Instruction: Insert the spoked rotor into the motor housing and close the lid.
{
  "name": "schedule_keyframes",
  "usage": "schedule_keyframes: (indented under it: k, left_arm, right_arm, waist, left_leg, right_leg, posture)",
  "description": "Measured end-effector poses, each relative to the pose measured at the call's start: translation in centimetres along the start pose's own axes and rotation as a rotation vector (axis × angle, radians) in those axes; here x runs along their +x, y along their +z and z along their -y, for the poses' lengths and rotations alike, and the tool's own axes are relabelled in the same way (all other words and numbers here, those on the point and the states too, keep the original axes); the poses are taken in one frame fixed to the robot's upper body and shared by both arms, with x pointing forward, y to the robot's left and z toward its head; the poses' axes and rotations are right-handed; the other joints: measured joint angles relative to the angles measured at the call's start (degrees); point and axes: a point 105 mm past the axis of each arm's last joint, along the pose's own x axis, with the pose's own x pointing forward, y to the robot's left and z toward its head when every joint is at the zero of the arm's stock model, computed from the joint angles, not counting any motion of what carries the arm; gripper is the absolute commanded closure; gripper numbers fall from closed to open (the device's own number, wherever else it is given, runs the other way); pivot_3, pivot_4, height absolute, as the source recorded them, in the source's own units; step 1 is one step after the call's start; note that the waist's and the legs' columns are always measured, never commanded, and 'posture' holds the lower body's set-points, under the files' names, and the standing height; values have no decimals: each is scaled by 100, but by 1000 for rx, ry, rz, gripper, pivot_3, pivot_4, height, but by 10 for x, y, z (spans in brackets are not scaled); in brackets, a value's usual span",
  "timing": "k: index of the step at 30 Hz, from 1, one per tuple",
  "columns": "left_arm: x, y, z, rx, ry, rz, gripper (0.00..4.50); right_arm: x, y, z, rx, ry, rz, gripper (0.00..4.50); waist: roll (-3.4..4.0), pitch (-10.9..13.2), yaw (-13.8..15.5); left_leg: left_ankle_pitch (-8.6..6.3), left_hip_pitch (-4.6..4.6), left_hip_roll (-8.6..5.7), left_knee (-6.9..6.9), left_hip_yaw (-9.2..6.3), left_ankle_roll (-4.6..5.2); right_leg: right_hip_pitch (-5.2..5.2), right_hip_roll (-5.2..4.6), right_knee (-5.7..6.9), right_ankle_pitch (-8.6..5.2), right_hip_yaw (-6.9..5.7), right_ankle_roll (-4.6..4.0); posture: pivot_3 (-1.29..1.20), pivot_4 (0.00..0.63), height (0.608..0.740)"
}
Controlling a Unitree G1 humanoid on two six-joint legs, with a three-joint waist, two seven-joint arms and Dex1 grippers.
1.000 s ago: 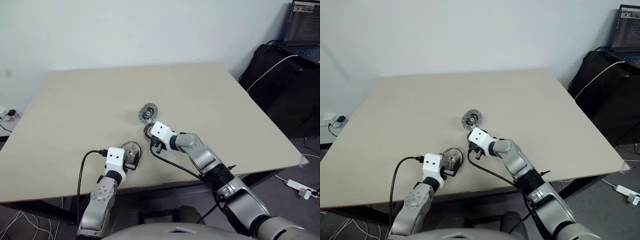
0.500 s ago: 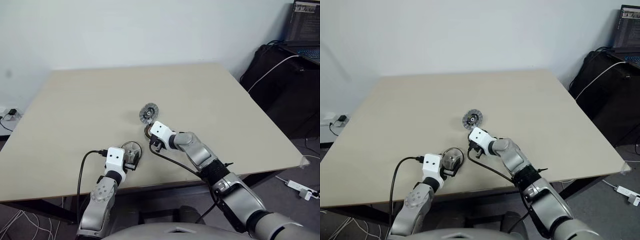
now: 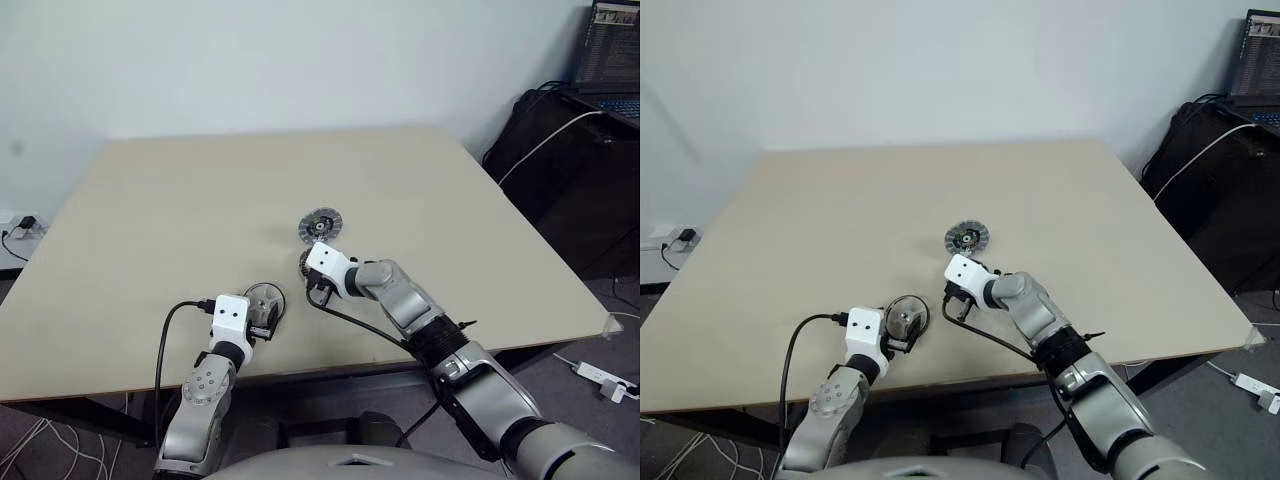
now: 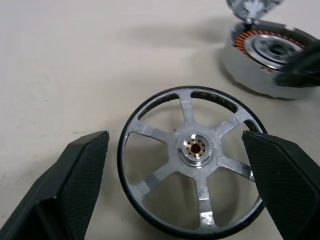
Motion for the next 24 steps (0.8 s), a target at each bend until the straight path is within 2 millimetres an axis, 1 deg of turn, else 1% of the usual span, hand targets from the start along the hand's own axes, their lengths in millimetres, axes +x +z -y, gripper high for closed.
schedule_keyframes:
  k: [3, 8, 15, 19, 22, 24]
  left_arm:
    - [-1, -1, -1, -5, 8, -2, 0]
    - [-1, -1, 0, -10, 6, -1, 0]
    - [-1, -1, 1, -9, 0, 1, 0]
    - [-1, -1, 1, -8, -5, 2, 0]
    - [-1, -1, 2, -8, -9, 2, 0]
    - [-1, -1, 2, -9, -10, 2, 0]
  right_arm:
    - [-13, -9, -12, -14, 21, -8, 4476]
    - [-23, -14, -31, 8, 34, -8, 4476]
    - [-27, -8, -61, 45, 81, 22, 4476]
    - [-24, -5, -64, 49, 73, 25, 4476]
    - [-23, -3, -65, 54, 68, 31, 3827]
    - [-23, -1, -66, 53, 69, 41, 3246]
  waist:
    - [0, 0, 15]
    - [-4, 2, 15]
    - [-14, 8, 10]
    - [-24, 11, 3]
    - [-28, 14, -7]
    - [-29, 15, -6]
  left_leg:
    - [-5, -4, -1, 0, 1, 4]
    - [-8, -2, 2, 1, -2, 0]
    - [-12, -2, 2, 2, -3, -7]
    - [-12, -1, 3, 3, -3, -10]
    - [-20, 0, 5, 5, -3, -24]
    - [-19, 0, 6, 5, -4, -25]
  right_leg:
    - [-2, -2, -6, -1, 0, 0]
    - [-1, -1, -4, -2, -4, 2]
    - [-1, 0, -4, -3, -6, 3]
    - [1, 0, -3, -3, -6, 4]
    - [1, 3, -1, -6, -6, 10]
    - [1, 4, -1, -6, -6, 10]
  posture:
    - [0, 0, 740]
    - [0, 0, 740]
    - [0, 0, 740]
    - [0, 0, 740]
    - [0, 0, 740]
    - [0, 0, 740]
